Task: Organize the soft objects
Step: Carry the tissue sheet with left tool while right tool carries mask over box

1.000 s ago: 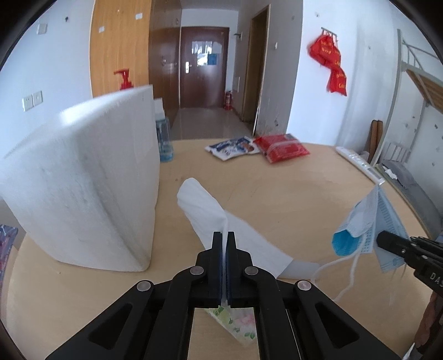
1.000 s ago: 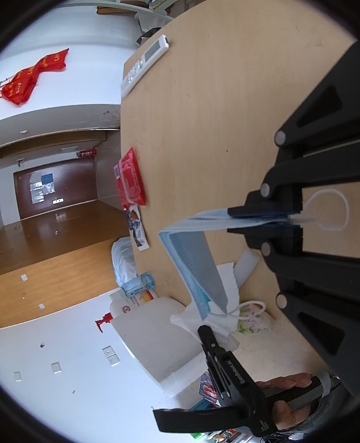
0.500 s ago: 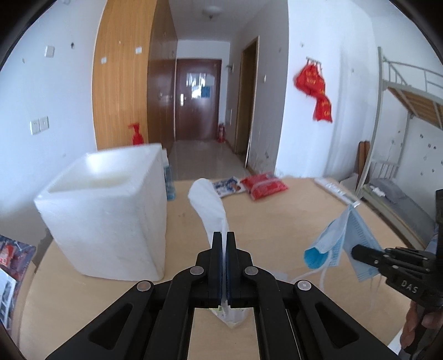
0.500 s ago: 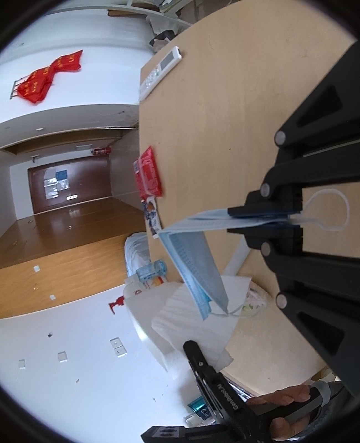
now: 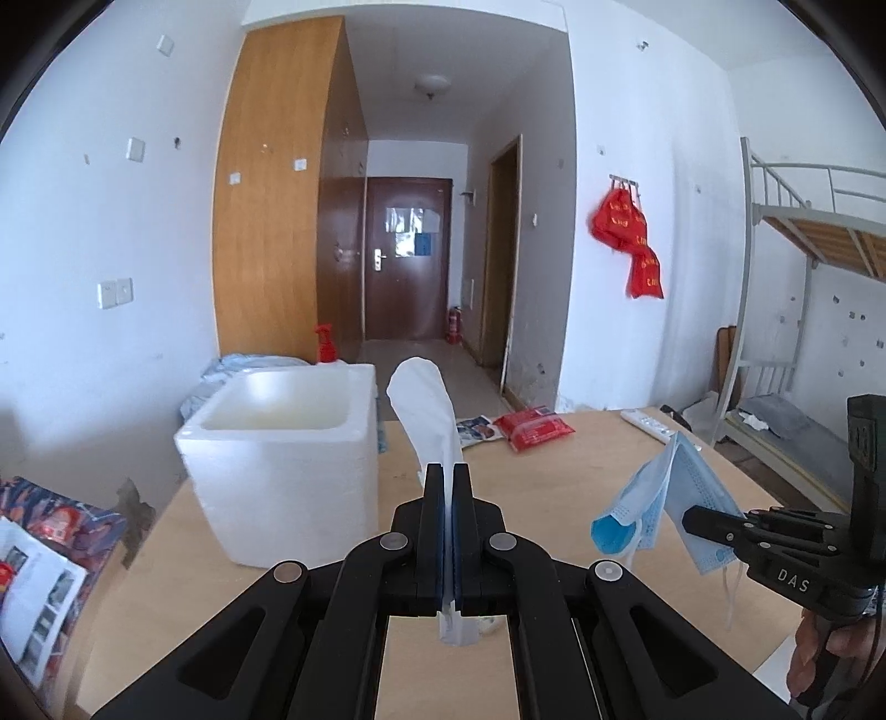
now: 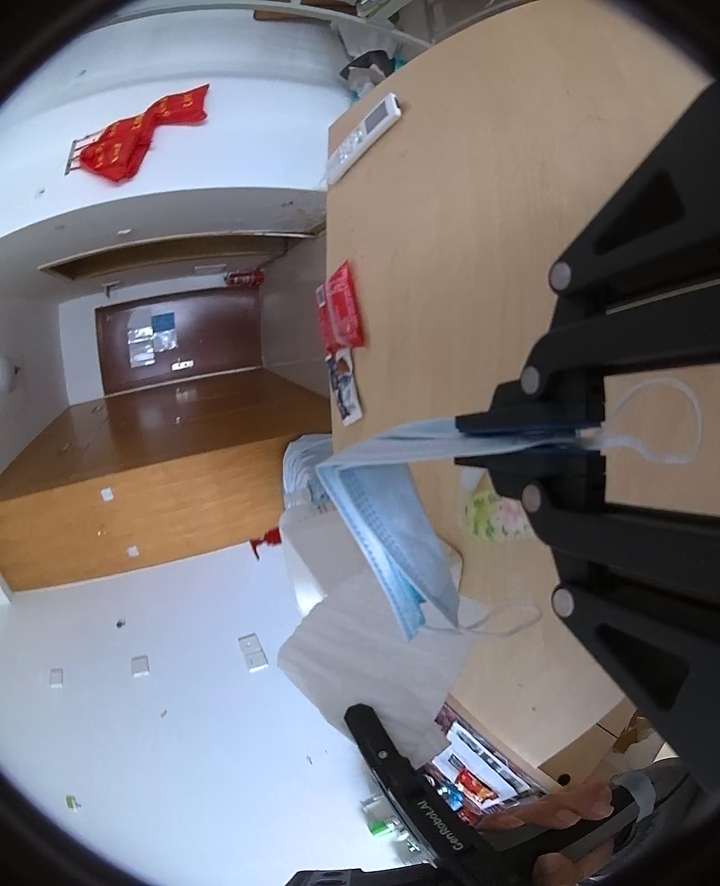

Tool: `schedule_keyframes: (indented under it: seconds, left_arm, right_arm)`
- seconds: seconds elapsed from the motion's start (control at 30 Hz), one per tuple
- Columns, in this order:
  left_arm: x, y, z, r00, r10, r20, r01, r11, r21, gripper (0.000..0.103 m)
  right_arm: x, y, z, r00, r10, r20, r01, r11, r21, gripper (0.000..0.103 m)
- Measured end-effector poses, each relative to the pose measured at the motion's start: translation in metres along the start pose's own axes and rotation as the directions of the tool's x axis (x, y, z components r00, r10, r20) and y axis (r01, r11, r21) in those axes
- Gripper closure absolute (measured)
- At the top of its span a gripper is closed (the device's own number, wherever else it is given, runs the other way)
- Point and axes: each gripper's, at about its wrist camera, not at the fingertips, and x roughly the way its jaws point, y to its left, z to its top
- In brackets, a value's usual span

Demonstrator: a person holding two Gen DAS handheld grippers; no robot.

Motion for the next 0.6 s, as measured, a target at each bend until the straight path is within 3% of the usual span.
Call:
schedule_keyframes:
  seconds: [0.6]
  left_arm:
    - [-0.059, 0.067, -0.022, 0.983, 0.184, 0.008, -0.184, 0.982, -0.051, 0.102]
  right_arm:
    - [0.010, 0.085, 0.002, 0.983, 0.182, 0.024, -0.179, 0.977, -0.113, 0.097]
